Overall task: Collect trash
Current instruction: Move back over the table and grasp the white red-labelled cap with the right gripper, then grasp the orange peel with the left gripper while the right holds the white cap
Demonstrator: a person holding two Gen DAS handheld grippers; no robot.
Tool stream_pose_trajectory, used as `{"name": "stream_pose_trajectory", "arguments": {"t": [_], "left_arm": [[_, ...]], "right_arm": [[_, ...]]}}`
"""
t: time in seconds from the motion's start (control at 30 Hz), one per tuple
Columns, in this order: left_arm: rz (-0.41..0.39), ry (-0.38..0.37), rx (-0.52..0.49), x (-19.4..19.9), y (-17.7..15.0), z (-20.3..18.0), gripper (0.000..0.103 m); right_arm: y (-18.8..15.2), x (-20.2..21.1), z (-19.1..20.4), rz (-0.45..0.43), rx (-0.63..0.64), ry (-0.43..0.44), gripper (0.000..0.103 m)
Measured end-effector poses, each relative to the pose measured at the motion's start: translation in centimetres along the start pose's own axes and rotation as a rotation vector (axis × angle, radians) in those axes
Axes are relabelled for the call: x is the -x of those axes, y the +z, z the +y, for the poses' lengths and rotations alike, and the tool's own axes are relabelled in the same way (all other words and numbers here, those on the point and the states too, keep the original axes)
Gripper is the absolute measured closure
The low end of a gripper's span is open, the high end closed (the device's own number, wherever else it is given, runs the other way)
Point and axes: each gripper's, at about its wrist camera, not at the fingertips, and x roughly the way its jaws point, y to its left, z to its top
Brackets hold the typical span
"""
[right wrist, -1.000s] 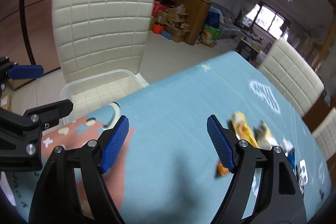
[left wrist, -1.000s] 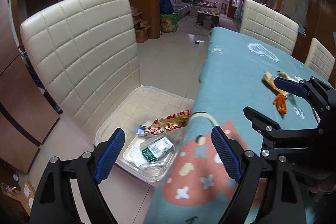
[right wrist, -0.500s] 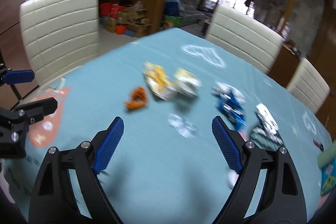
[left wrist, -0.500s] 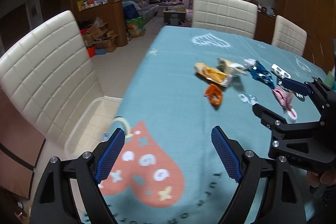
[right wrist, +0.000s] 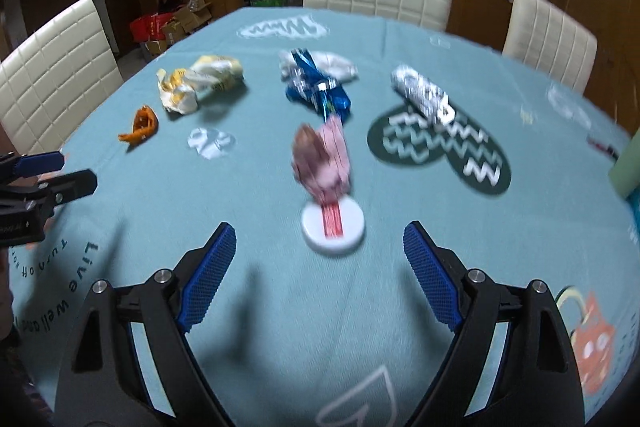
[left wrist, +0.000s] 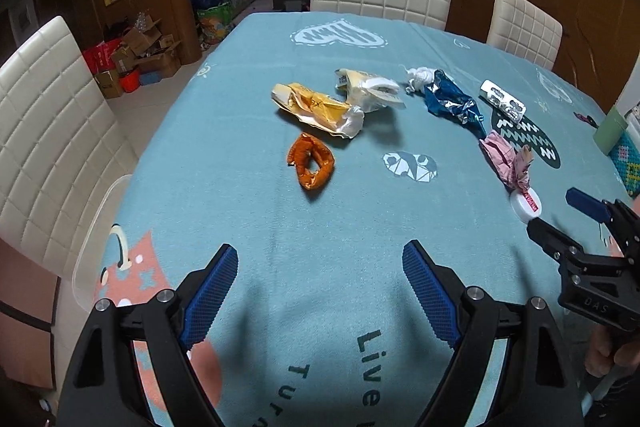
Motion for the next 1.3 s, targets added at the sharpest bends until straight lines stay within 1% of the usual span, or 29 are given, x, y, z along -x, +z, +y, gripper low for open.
{"name": "stream_pose_trajectory", "arguments": {"t": [0.03,0.07,0.13,0.17,0.2,0.27,0.37,0.53,0.77,0.93,1.0,1.03,1.07,1.1,1.13,1.17,1.23,1.3], "left_arm": [[0.005,0.004,-0.001,-0.3,0.1,-0.1,0.020],[0.009,0.005,0.001,-0.5,0.2,-0.1,0.021],[0.019,0.003,0.014,-1.2,0.5,0.1,0.021],[0.026,0.004,0.019,-1.5,0.6,0.2,0.021],[0.031,0.007,0.022,-1.8,0.8,0.2,0.021],[0.039,0.014,0.026,-2.4,1.1,0.4,0.021],[0.045,0.026,0.028,-3.0,1.5,0.7,0.021],[0.059,0.044,0.032,-4.4,2.6,1.1,0.020],[0.048,0.059,0.037,-6.2,4.3,1.5,0.021],[0.050,0.024,0.068,-7.0,4.9,1.8,0.021],[0.047,0.017,0.068,-7.0,4.8,1.8,0.025],[0.044,0.018,0.063,-6.8,4.8,1.7,0.035],[0.042,0.016,0.060,-6.7,4.8,1.7,0.049],[0.045,0.007,0.060,-6.5,4.8,1.8,0.056],[0.051,-0.008,0.065,-6.4,4.7,1.9,0.073],[0.060,-0.020,0.072,-6.2,4.7,2.1,0.080],[0.065,-0.014,0.071,-5.8,4.5,2.4,0.084],[0.052,0.003,0.063,-5.1,4.2,2.7,0.086]], "right_arm": [[-0.2,-0.4,-0.3,0.016,-0.011,0.010,0.024],[-0.3,-0.8,-0.5,0.031,-0.020,0.021,0.034],[-0.5,-1.5,-0.4,0.054,-0.028,0.036,0.047],[-0.5,-1.5,-0.2,0.039,-0.020,0.026,0.053],[-0.3,-1.7,0.0,0.042,-0.014,0.028,0.055],[0.2,-2.2,0.1,0.032,-0.013,0.036,0.066],[1.4,-3.1,0.1,0.030,-0.023,0.058,0.066],[3.2,-4.3,0.3,0.047,-0.034,0.069,0.067],[4.9,-4.8,0.4,0.041,-0.048,0.061,0.067],[5.6,-4.6,0.5,0.035,-0.057,0.066,0.067],[5.7,-4.5,0.9,0.033,-0.050,0.071,0.066],[5.8,-4.4,1.1,0.031,-0.043,0.072,0.066],[5.8,-4.3,1.4,0.030,-0.038,0.072,0.066],[5.9,-4.2,1.6,0.027,-0.031,0.073,0.066],[5.9,-4.0,2.2,0.025,-0.020,0.076,0.066],[6.0,-3.9,2.6,0.022,-0.012,0.079,0.066],[6.0,-3.6,3.2,0.015,0.003,0.082,0.066],[6.1,-3.1,4.2,0.004,0.024,0.086,0.066]]}}
